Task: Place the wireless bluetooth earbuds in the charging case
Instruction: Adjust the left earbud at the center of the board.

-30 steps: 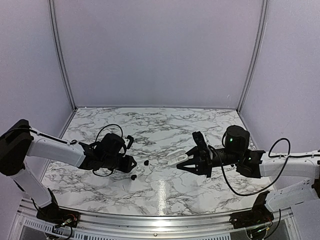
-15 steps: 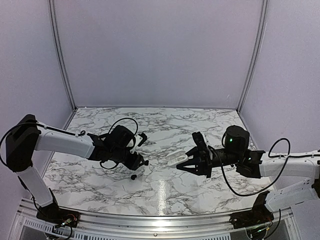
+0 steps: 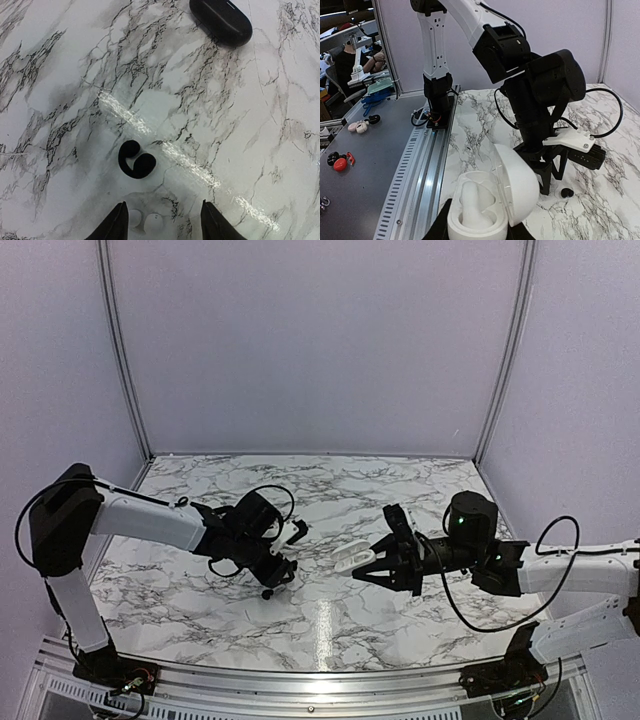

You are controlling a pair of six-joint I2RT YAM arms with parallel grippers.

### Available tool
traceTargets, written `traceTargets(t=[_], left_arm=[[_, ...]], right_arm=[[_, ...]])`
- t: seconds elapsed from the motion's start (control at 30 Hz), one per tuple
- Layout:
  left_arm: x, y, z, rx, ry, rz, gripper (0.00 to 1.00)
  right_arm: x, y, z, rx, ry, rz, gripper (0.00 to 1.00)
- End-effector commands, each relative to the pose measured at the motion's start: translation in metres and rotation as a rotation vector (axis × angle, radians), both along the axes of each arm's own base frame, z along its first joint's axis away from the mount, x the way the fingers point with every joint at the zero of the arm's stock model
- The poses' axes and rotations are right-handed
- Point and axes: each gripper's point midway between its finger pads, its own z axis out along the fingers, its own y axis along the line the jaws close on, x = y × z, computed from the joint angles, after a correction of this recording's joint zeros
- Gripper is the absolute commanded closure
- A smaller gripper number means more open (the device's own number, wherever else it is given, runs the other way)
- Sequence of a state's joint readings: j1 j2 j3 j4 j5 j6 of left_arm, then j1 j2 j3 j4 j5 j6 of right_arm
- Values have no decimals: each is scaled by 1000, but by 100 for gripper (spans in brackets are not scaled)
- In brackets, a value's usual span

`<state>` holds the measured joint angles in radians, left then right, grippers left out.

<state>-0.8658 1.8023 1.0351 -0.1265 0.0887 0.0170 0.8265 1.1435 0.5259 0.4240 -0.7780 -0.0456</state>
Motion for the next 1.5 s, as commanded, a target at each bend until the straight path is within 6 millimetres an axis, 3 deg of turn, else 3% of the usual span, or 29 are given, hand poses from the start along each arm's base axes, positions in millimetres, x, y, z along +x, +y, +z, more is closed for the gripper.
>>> traceTargets(t=[0.0, 0.23, 0.77, 0.9, 1.03, 1.23, 1.47], left_arm=[[-4, -9, -4, -15, 64, -37, 49], [-4, -5, -14, 1, 105, -18, 49], [-30, 25, -16, -9, 190, 67, 51], [-22, 35, -14, -6, 183, 144, 52], [-9, 54, -10, -19, 181, 239, 59], [-15, 58, -6, -41, 190, 234, 65], [2, 63, 26, -79, 27, 254, 69]], right_arm=[[-1, 2, 1, -1, 9, 7, 100], [-1, 1, 1, -5, 10, 1, 100], [0, 4, -1, -8, 17, 6, 100], [0, 4, 0, -8, 17, 6, 100], [1, 4, 0, -9, 16, 5, 100], [1, 4, -1, -11, 18, 5, 100], [1, 5, -1, -9, 21, 4, 100]])
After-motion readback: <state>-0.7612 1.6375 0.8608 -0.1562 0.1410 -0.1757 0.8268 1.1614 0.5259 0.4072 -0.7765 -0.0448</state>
